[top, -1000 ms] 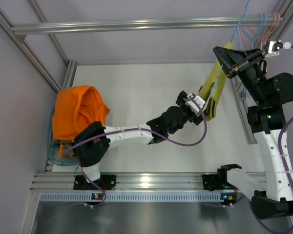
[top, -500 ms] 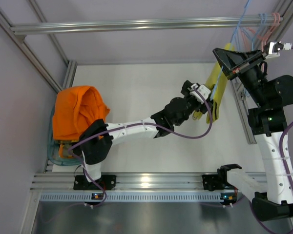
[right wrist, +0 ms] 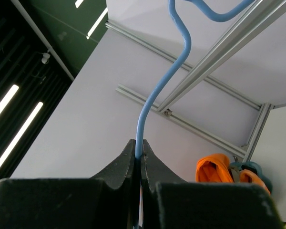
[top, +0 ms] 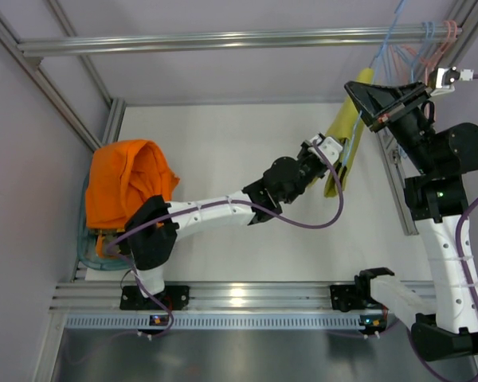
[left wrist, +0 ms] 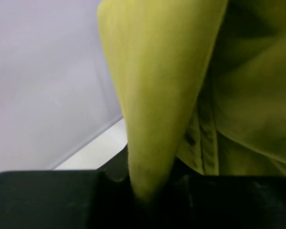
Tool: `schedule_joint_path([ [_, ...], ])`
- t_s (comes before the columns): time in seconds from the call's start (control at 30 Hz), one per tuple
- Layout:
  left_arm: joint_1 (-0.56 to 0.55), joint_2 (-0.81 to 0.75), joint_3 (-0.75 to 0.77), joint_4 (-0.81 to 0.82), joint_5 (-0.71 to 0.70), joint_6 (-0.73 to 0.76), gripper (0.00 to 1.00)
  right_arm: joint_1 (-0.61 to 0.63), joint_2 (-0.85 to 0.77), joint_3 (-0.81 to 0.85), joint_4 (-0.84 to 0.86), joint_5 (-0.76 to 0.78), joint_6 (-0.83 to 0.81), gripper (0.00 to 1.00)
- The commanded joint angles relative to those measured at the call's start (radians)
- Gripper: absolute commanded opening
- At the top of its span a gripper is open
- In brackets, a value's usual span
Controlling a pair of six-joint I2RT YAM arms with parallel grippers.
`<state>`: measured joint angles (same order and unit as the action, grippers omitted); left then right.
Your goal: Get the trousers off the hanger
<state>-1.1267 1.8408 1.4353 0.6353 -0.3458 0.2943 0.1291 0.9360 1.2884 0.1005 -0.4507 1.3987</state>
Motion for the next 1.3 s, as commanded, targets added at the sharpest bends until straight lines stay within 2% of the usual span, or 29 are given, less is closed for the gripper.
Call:
schedule_joint_path([
  [0.0, 0.004, -0.149, -0.032, 0.081, -0.001, 0.022, 0.12, 0.017, -0.049, 0.006, 0.163, -0.032, -0.093, 0.0],
  [0.07, 0.004, -0.208, -0.055, 0.076, 0.002, 0.019, 0.0, 0.015, -0.057, -0.024, 0.156, -0.052, -0.115, 0.0],
  [0.4, 0.005, -0.36, 0.054, -0.177, -0.056, -0.145, 0.0, 0.009, -0.098, -0.214, 0.127, -0.137, -0.279, 0.0],
  [0.8, 0.047, -0.387, 0.373, -0.367, -0.107, -0.251, 0.0, 0.009, -0.212, -0.472, 0.019, -0.183, -0.466, 0.0],
  [1.03, 0.073, -0.4, 0.487, -0.356, -0.091, -0.212, 0.0, 0.0, -0.261, -0.574, -0.076, -0.187, -0.566, 0.0],
  [1.27, 0.185, -0.436, 0.568, -0.371, -0.075, -0.259, 0.0, -0.006, -0.263, -0.652, -0.097, -0.192, -0.612, 0.0],
])
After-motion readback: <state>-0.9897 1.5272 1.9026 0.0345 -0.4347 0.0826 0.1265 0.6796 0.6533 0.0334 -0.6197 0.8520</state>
